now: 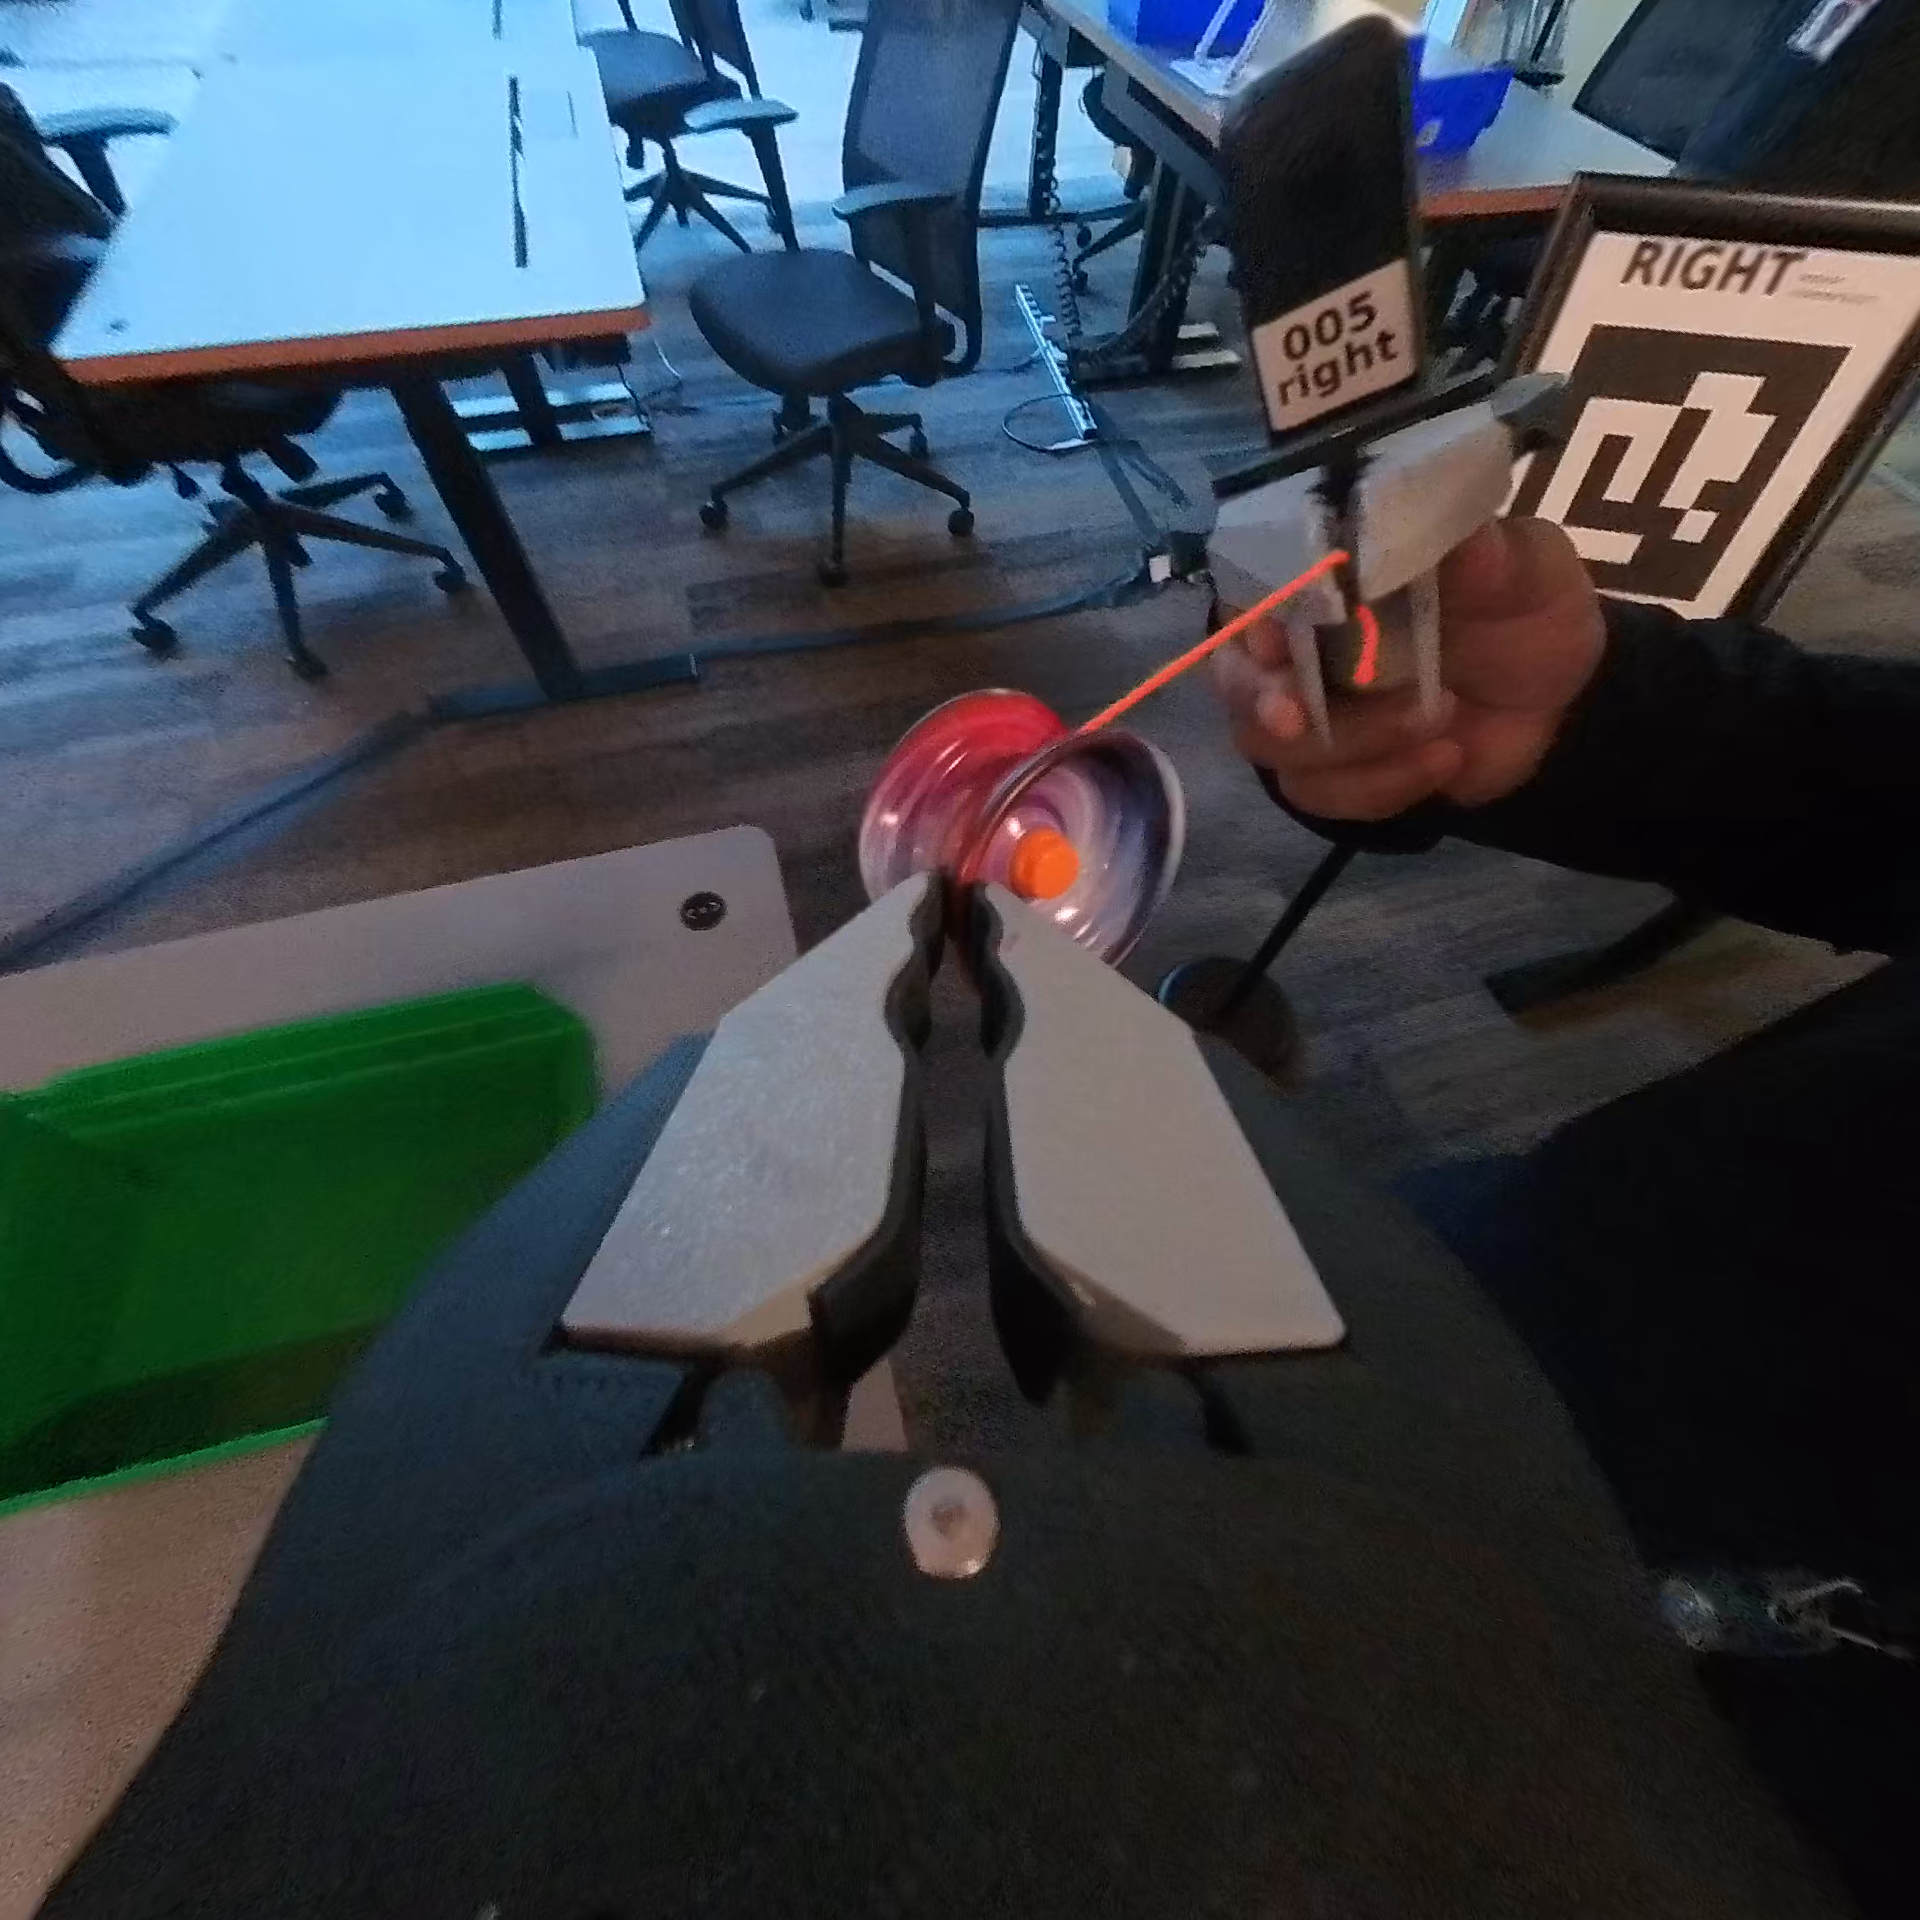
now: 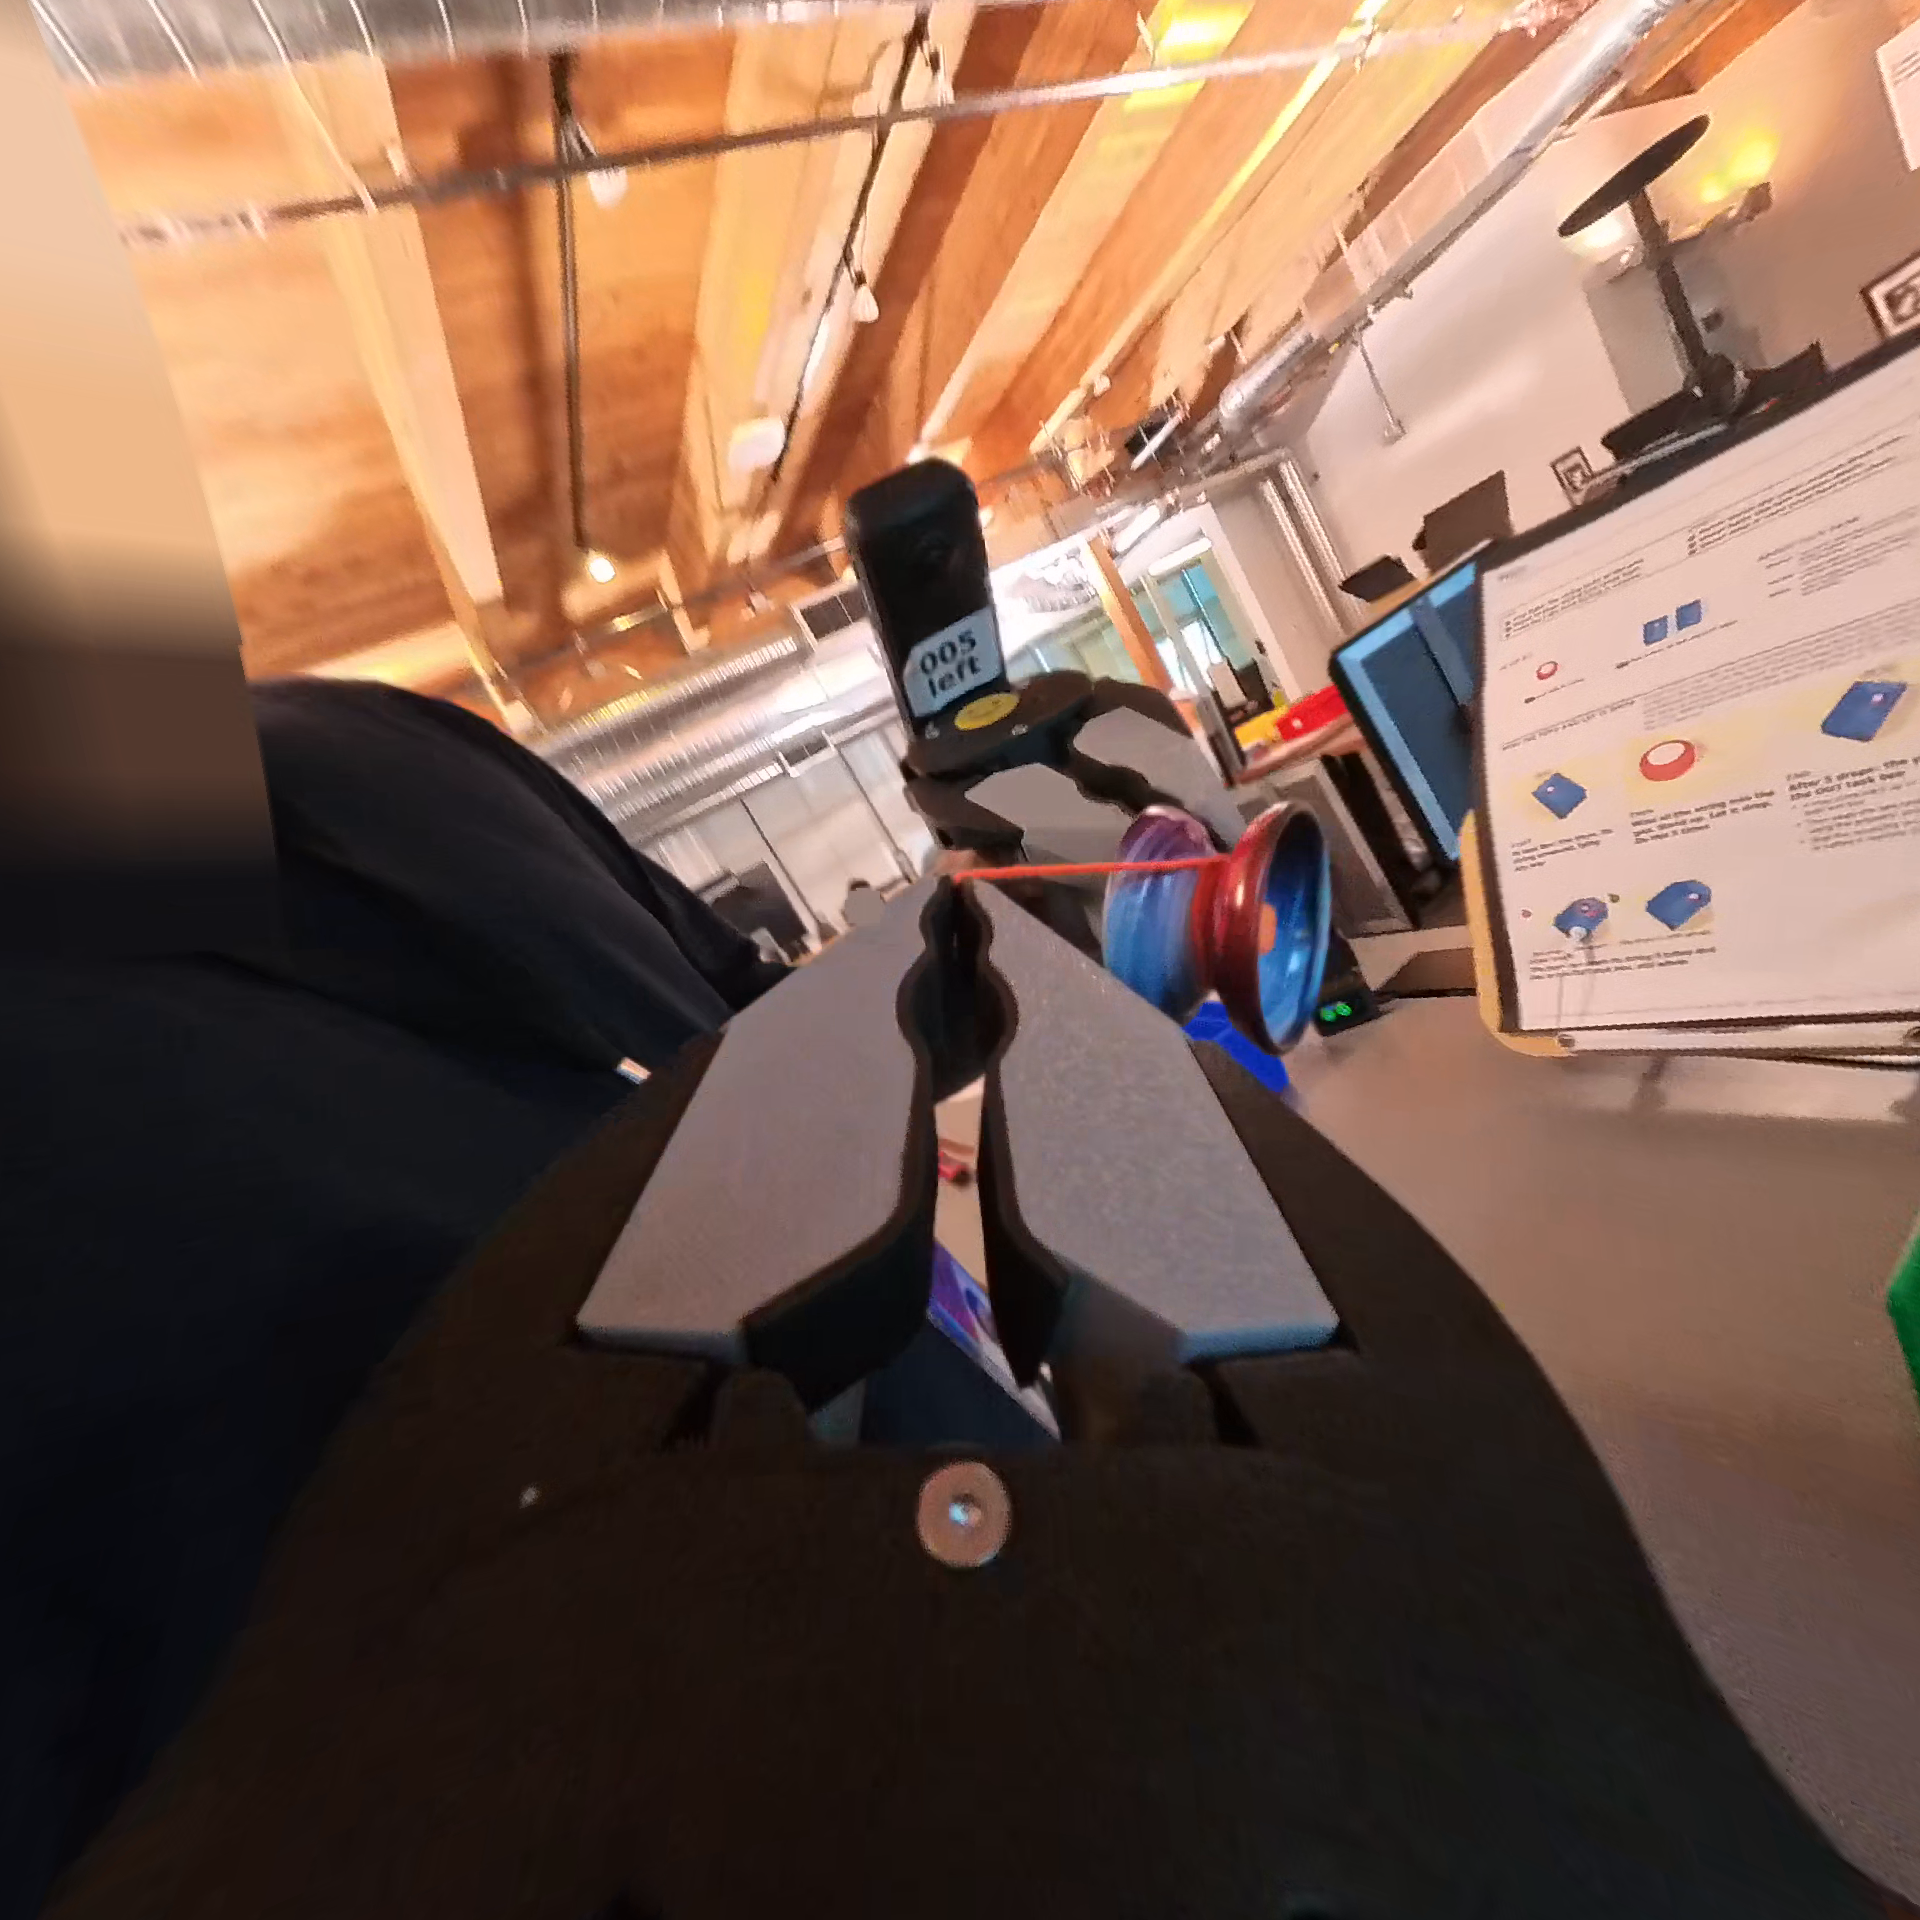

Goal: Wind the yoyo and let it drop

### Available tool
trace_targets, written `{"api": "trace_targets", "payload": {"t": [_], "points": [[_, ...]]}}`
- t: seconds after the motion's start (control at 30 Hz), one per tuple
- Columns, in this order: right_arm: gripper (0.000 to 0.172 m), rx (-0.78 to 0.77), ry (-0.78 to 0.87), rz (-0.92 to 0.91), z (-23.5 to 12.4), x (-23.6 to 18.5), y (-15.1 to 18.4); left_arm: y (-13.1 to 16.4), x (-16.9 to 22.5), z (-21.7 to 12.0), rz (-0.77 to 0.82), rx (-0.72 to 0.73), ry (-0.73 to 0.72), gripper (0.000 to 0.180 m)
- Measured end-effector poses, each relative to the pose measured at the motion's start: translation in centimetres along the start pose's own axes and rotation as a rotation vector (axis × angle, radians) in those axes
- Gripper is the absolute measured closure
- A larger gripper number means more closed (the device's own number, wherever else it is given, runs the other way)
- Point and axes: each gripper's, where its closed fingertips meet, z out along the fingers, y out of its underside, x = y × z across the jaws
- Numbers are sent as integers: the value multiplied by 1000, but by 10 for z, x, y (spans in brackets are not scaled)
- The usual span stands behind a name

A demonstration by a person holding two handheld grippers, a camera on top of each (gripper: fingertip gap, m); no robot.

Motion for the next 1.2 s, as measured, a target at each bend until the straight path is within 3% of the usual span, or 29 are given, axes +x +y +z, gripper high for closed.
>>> {"api": "trace_targets", "payload": {"t": [0.17,0.37,0.7,0.93,1.2], "points": [[172,49,0,72,-24,7,3,8,10,23,-19,-54,44,179],[172,86,70,58,-21,1,19,17,16,19,-24,-48,163,179],[172,141,140,-68,54,-43,43,36,38,-44,45,105,473,179],[172,196,262,-79,98,-62,66,43,50,-77,-34,199,708,179],[172,194,325,-109,114,-83,72,32,68,-88,46,213,738,179]]}}
